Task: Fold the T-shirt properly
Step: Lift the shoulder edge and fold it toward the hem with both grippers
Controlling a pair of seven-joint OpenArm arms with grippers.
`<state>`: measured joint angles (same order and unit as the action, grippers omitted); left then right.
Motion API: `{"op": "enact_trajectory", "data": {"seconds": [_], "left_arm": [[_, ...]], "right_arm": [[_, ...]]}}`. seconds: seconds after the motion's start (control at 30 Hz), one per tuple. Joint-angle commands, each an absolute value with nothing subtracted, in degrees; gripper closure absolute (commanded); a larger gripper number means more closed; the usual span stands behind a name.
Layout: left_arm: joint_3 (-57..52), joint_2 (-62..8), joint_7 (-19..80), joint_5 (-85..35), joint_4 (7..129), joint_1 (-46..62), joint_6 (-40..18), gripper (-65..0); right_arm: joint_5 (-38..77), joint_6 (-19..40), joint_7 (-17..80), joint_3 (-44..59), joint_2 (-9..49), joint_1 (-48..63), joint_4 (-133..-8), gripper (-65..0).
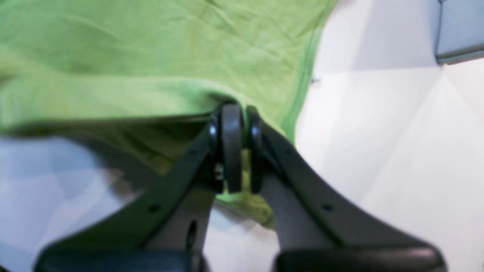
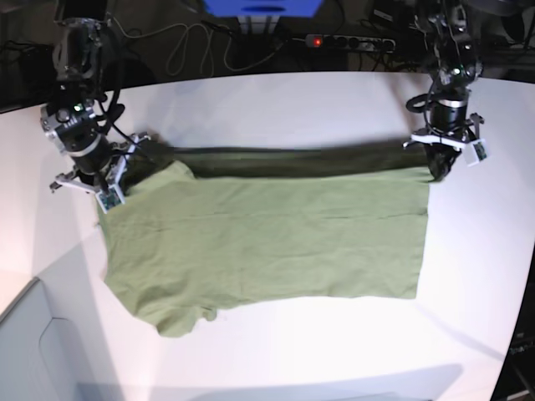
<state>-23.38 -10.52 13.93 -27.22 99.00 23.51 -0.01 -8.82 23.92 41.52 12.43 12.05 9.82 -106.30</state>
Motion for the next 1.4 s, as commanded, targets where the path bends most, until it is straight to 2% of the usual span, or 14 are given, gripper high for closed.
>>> {"op": "enact_trajectory", "data": {"seconds": [0.0,0.2,0.47,0.87,1.1,1.17,1.23,1.37], "left_arm": [[-23.60,-11.12,12.44,-27.38,99.38,22.99,0.04,0.0],[-23.52,-12.26,12.44,-27.47,95.69,20.18,0.04,0.0],[-23.52,-12.88,12.44,-27.47,91.74,16.84,0.04,0.0],[-23.16,-12.88,12.44,-27.47,91.12,14.29,0.04,0.0],[-22.99,-12.70,12.53,-27.47,91.12,13.05,0.04,0.0],[-22.99,-12.88,12.62,-27.56,91.21,13.05,0.04,0.0],[-23.16,-12.88,15.43,-27.82,91.56,13.05,0.22,-2.4],[-23.60,-12.79,20.09,-27.65,92.70,11.82,0.13,-24.4]], "right_arm": [[-8.66,24.57,40.22,12.00,12.53,8.22,-106.42,-0.1],[-8.66,24.57,40.22,7.69,13.32,2.51,-101.32,-0.1],[-8.66,24.57,40.13,7.52,13.32,-1.98,-96.66,-0.1],[-8.66,24.57,40.13,7.34,12.88,-2.68,-94.64,-0.1],[-8.66,24.57,40.13,3.91,13.05,-2.68,-94.64,-0.2],[-8.66,24.57,40.22,3.91,12.97,-2.68,-94.64,-3.9],[-8.66,24.57,40.31,3.91,12.97,-2.59,-94.64,-12.9],[-8.66,26.15,40.13,4.18,13.23,-2.42,-95.16,-37.7]]}}
